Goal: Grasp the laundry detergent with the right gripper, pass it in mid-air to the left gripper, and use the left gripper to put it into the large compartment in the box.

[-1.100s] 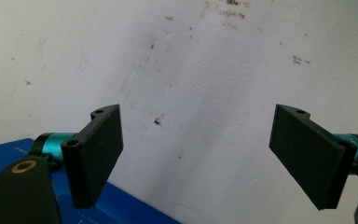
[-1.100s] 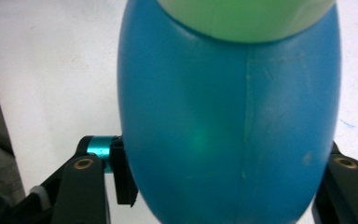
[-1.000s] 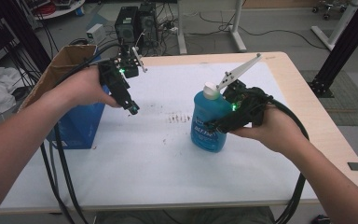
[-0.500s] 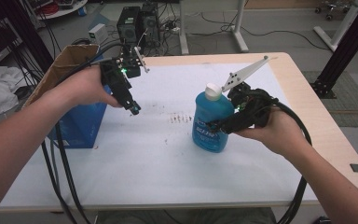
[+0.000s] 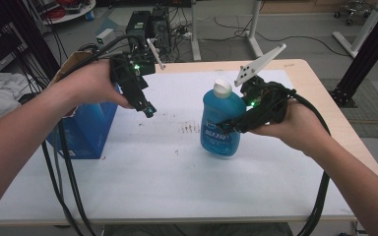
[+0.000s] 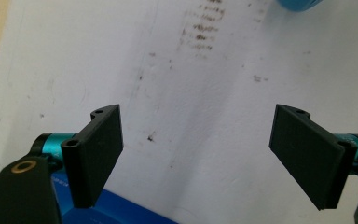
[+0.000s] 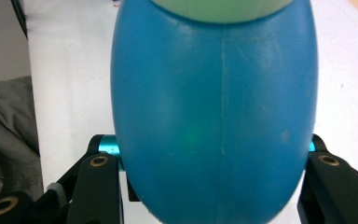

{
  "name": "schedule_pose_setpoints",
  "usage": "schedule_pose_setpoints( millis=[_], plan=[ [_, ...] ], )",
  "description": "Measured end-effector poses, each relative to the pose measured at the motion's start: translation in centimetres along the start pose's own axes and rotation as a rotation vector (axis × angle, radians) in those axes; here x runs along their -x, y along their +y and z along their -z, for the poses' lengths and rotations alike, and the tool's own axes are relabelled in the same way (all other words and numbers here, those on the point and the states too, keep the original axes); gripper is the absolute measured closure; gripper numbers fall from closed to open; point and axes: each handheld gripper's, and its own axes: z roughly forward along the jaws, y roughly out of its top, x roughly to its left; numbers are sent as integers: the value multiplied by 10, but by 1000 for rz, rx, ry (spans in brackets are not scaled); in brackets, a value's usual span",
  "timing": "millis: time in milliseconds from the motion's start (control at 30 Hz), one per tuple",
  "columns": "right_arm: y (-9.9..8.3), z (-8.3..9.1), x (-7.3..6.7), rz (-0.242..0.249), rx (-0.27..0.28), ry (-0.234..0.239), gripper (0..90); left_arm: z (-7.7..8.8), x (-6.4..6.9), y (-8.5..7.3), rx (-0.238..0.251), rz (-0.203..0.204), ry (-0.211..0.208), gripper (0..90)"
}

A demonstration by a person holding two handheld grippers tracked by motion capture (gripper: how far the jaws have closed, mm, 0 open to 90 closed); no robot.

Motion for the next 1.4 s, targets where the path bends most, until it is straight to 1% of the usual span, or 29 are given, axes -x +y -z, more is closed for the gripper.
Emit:
schedule_pose_setpoints(
  millis=[133, 267, 300, 433, 500, 600, 700, 767, 900, 967, 1033, 1100, 1400],
  plan=[
    [12, 4, 5, 26, 6, 19, 459, 15, 3, 9, 24, -38, -22, 175],
    [25, 8, 9, 47, 10, 41, 459, 30, 5, 17, 50, -77, -54, 175],
    [28, 8, 11, 54, 12, 48, 459, 34, 5, 18, 62, -88, -65, 175],
    [40, 8, 14, 82, 11, 88, 459, 50, 6, 25, 111, -106, -117, 175],
    [46, 7, 15, 97, 10, 108, 460, 58, 6, 29, 110, -119, -135, 175],
    [55, 6, 16, 120, 9, 131, 461, 68, 6, 36, 120, -151, -149, 175],
    [65, 5, 15, 147, 6, 149, 461, 76, 7, 43, 139, -162, -173, 175],
    [71, 5, 14, 160, 7, 166, 461, 79, 8, 47, 149, -172, -186, 175],
    [82, 5, 14, 187, 8, 201, 461, 85, 10, 55, 167, -202, -195, 175],
    [86, 4, 13, 200, 4, 210, 461, 86, 11, 58, 161, -205, -195, 175],
    [90, 3, 12, 210, 0, 219, 461, 87, 13, 61, 153, -222, -199, 175],
    [92, 2, 11, 220, -1, 231, 461, 86, 13, 63, 150, -222, -199, 175],
    [96, -3, 9, 236, -4, 259, 461, 83, 15, 68, 139, -240, -216, 175]
  ],
)
